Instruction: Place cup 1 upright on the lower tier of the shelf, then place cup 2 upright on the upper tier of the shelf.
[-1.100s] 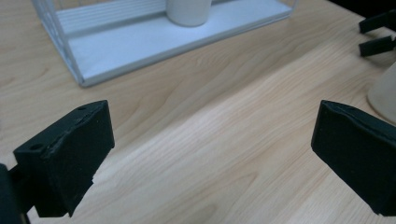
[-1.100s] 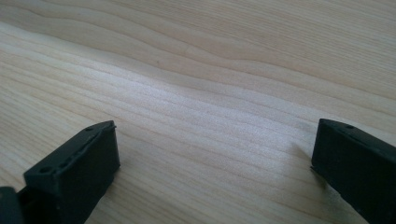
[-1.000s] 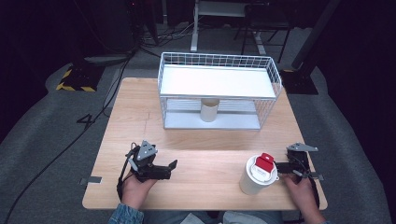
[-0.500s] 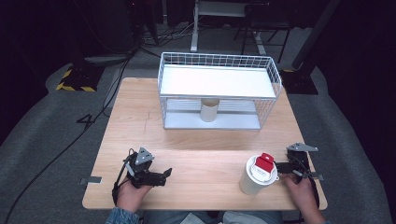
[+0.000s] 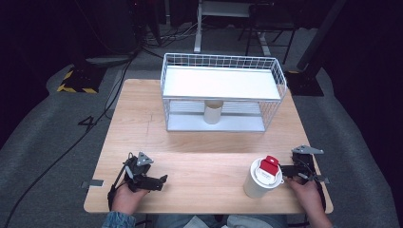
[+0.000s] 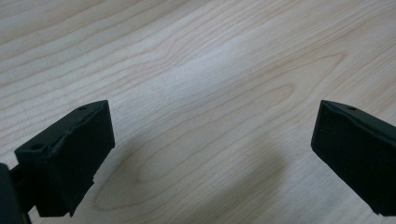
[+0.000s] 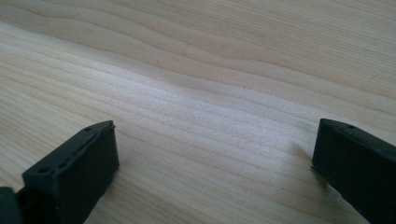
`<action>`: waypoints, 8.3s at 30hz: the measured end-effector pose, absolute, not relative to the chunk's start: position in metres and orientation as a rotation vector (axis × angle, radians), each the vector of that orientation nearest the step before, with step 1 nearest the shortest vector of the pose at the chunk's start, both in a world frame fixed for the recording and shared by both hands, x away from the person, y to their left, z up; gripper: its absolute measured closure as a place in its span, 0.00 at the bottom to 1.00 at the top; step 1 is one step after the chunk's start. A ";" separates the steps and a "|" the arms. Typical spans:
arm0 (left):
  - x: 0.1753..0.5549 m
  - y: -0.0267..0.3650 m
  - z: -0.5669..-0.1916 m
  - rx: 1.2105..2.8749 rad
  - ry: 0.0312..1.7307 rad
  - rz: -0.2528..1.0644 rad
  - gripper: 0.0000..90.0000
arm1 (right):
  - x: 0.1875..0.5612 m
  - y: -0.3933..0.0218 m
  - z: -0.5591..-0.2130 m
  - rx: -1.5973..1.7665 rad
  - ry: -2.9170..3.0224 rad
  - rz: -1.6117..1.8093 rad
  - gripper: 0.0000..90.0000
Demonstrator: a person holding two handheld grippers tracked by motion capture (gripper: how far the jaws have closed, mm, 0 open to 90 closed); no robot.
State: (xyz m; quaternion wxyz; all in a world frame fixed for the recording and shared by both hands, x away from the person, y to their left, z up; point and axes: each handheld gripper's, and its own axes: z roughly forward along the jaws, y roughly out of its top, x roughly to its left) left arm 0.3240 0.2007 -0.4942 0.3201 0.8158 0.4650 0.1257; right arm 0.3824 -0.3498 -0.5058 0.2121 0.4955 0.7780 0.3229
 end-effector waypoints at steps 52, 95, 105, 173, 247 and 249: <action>0.336 0.215 -0.506 2.135 1.220 0.428 0.00 | 0.347 -0.376 -0.460 1.250 2.137 1.113 0.01; 0.336 0.215 -0.506 2.135 1.222 0.430 0.00 | 0.273 -0.324 -0.401 0.946 2.369 1.328 0.00; 0.336 0.215 -0.506 2.134 1.221 0.430 0.00 | 0.277 -0.307 -0.417 0.888 2.410 1.408 0.00; 0.336 0.215 -0.506 2.134 1.221 0.430 0.00 | 0.292 -0.282 -0.471 0.820 2.351 1.448 0.11; 0.337 0.214 -0.506 2.127 1.233 0.435 0.00 | 0.351 -0.264 -0.331 0.706 2.228 1.461 0.12; 0.337 0.214 -0.506 2.126 1.234 0.436 0.00 | 0.354 -0.262 -0.326 0.711 2.225 1.457 0.12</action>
